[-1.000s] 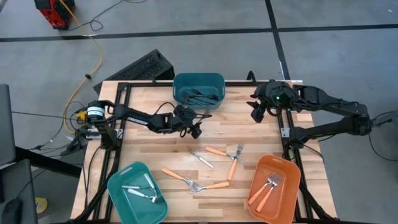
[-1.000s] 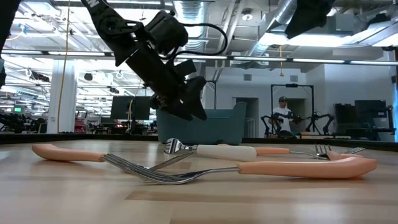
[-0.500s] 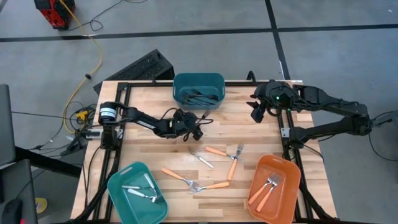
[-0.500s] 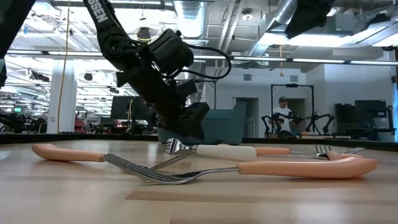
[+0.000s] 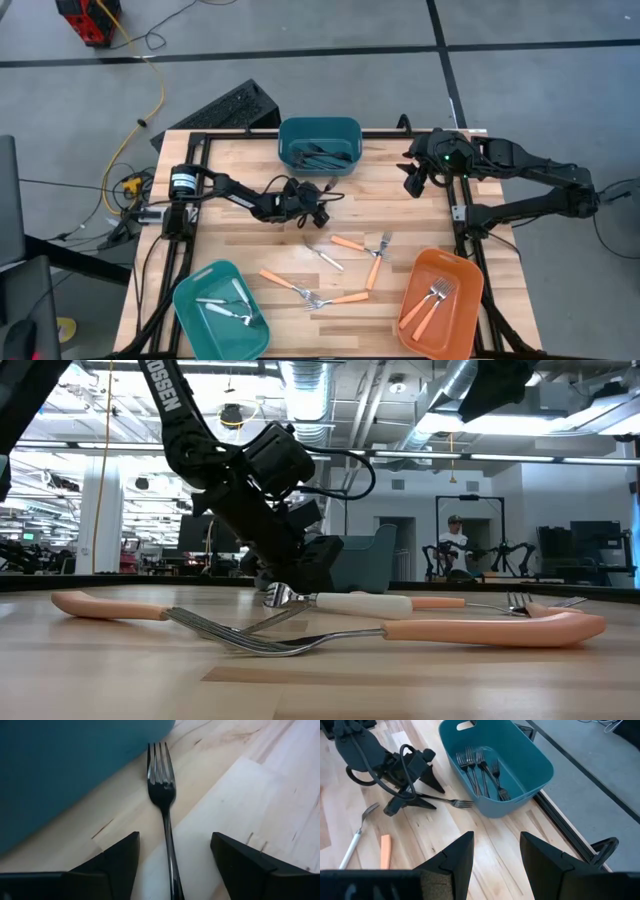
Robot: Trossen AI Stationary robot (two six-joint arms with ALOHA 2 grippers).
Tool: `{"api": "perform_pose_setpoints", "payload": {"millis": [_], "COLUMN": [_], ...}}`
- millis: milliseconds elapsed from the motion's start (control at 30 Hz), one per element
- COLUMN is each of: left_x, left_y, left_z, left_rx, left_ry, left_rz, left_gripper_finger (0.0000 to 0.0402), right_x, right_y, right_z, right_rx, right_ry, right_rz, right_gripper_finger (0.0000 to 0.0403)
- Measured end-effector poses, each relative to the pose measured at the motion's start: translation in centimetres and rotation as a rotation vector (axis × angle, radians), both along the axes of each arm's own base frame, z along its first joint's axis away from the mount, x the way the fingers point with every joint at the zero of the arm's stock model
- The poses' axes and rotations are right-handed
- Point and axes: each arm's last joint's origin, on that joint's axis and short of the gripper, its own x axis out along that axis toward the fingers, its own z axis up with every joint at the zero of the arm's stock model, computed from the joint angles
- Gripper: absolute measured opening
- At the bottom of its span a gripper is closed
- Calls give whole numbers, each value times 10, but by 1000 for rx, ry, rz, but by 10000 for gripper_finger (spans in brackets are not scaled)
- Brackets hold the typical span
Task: Sort silverware by color (type)
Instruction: Put the black fork into the blue bin
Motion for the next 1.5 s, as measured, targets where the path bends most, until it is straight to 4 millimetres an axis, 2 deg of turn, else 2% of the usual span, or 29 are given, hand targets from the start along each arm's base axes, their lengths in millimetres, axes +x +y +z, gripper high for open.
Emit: {"api": "perform_pose_setpoints", "payload": {"millis": [133, 500, 833, 1033, 1233, 1500], "left_x": [-1, -2, 0, 1, 1, 1], "left_y": [0, -1, -9, -22, -40, -57], "left_z": [-5, -7, -4, 11, 31, 82], "left_rx": [-22, -57, -73, -89, -133, -1], "left_ry": [15, 18, -14, -26, -70, -221], "left_rz": [-4, 9, -35, -119, -243, -319], "left_gripper_finger": [187, 12, 2, 1, 0, 0], "right_x": [0, 0, 0, 0, 0, 2], "right_y": [0, 0, 0, 0, 0, 0], "right_z": [0, 0, 0, 0, 0, 2], "right_rx": [0, 0, 1, 0, 0, -13], "right_ry": [0, 0, -2, -2, -3, -22], "right_rz": [0, -1, -3, -5, -5, 3], "right_gripper_finger": [185, 185, 185, 185, 185, 185]}}
